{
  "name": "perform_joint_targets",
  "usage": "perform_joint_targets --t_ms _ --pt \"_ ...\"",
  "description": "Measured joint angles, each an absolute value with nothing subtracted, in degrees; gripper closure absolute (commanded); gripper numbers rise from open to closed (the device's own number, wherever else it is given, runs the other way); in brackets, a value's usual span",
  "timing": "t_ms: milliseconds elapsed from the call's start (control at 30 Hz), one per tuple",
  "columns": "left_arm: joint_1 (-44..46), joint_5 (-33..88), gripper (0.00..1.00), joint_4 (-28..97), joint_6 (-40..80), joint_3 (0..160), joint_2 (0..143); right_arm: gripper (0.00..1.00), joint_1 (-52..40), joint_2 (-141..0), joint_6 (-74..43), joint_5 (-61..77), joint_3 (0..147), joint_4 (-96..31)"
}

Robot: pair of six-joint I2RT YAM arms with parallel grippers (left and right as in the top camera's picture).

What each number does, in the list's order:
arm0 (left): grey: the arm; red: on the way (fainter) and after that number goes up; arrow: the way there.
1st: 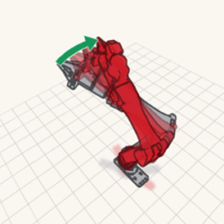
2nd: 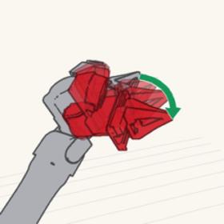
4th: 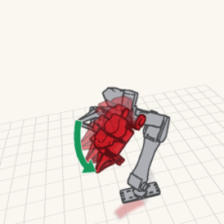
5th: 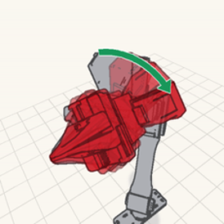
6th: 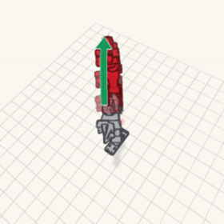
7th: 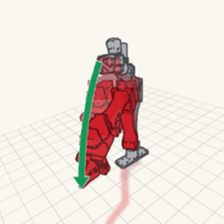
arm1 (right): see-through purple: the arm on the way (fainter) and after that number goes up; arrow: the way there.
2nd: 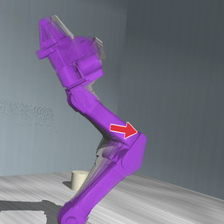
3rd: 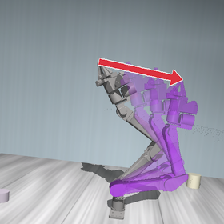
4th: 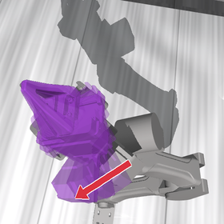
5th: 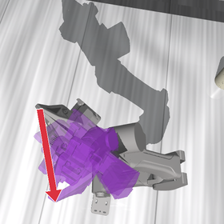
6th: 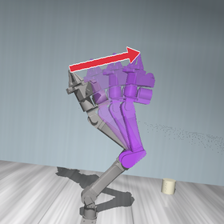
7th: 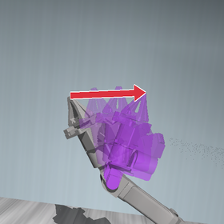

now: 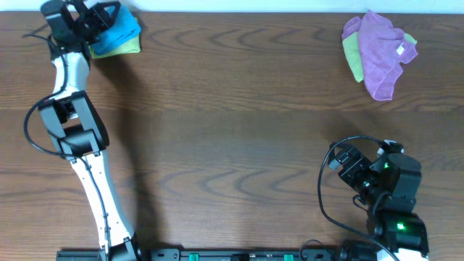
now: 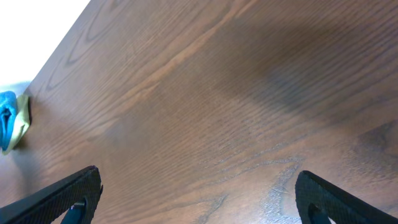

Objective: Fold the cloth

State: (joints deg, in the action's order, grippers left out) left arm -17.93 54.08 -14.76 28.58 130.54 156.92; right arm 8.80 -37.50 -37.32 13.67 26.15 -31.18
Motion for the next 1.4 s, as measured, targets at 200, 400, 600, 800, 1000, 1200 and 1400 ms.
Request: perform_joint_targets --t_ms 200,400,600,800,1000,1200,1400 --pt "-17.6 54.2 0.94 -14.5 30.0 130.5 159.9 0.01 8.8 -37.5 -37.3 13.7 26.2 -31.2" --pt "-17.6 53.6 0.94 -12.6 30.3 130.5 160.9 0.01 8.8 -37.5 -37.3 14.4 26.2 -31.2" --pt "-17.6 53.4 0.94 -14.9 31.9 130.5 160.9 0.01 8.8 -37.5 -37.3 14.8 26.2 -31.2" --pt "-17.6 55.8 0.94 -20.7 35.9 130.9 160.9 0.01 8.8 -37.5 -37.3 15.0 26.2 -31.2" --pt "-17.6 61.4 0.05 -20.8 38.2 135.6 161.1 0.01 8.8 -37.5 -37.3 15.0 26.2 -31.1" --pt "-17.6 65.7 0.04 -20.7 39.4 143.6 161.1 0.01 8.8 -37.5 -37.3 15.0 26.2 -30.3" --pt "-17.6 68.0 0.04 -16.4 39.7 151.1 161.1 0.01 8.8 -37.5 -37.3 14.7 26.2 -29.0"
